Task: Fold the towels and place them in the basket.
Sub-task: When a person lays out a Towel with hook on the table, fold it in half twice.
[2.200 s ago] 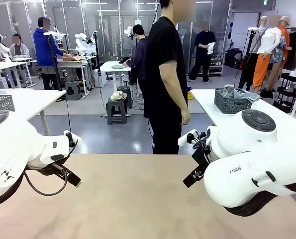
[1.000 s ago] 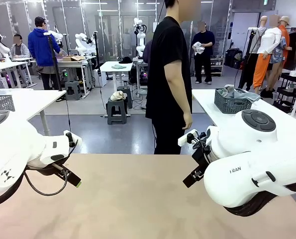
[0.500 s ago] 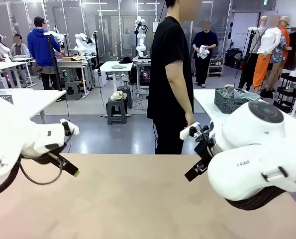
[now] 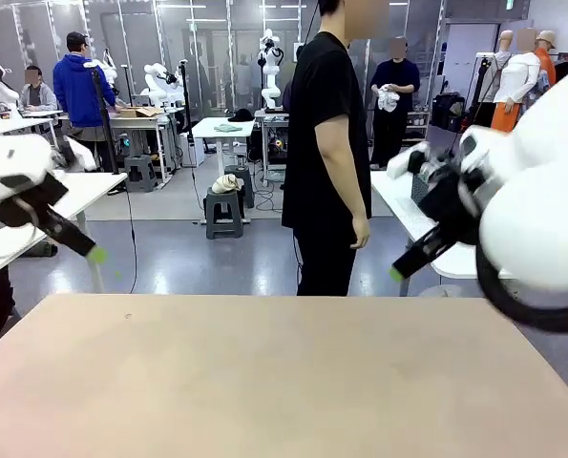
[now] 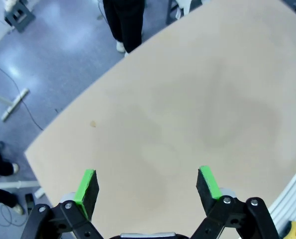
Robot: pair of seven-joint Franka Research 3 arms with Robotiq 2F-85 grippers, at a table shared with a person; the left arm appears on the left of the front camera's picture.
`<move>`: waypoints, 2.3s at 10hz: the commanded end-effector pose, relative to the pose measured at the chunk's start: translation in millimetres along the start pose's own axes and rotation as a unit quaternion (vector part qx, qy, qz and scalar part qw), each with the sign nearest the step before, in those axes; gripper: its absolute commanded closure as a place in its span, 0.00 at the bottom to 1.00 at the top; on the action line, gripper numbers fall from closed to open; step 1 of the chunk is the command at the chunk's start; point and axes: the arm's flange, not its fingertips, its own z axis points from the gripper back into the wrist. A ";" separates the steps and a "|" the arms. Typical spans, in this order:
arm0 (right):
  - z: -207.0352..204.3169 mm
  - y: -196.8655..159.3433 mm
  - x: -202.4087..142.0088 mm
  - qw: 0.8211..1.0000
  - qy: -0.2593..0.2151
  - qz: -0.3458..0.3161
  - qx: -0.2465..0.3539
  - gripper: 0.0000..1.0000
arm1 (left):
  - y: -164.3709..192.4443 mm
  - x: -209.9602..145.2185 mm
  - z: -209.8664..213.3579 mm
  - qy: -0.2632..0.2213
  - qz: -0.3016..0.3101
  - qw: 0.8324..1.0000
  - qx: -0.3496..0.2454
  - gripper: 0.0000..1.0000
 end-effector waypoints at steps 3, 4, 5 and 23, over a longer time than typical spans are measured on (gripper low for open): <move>105.8 26.3 28.0 0.998 0.010 0.049 0.045 0.00 | 18.7 13.4 101.1 -0.039 -0.072 0.997 0.002 0.00; 127.9 28.6 30.7 0.998 0.005 0.049 0.040 0.00 | 20.6 10.2 121.2 -0.047 -0.085 0.995 0.003 0.00; 147.2 27.2 31.6 0.998 -0.005 0.045 0.036 0.00 | 21.5 6.2 135.6 -0.054 -0.094 0.994 0.002 0.00; 319.6 -39.8 -24.1 0.987 -0.129 0.038 0.091 0.00 | 93.7 -33.8 270.0 -0.154 -0.105 0.977 -0.102 0.00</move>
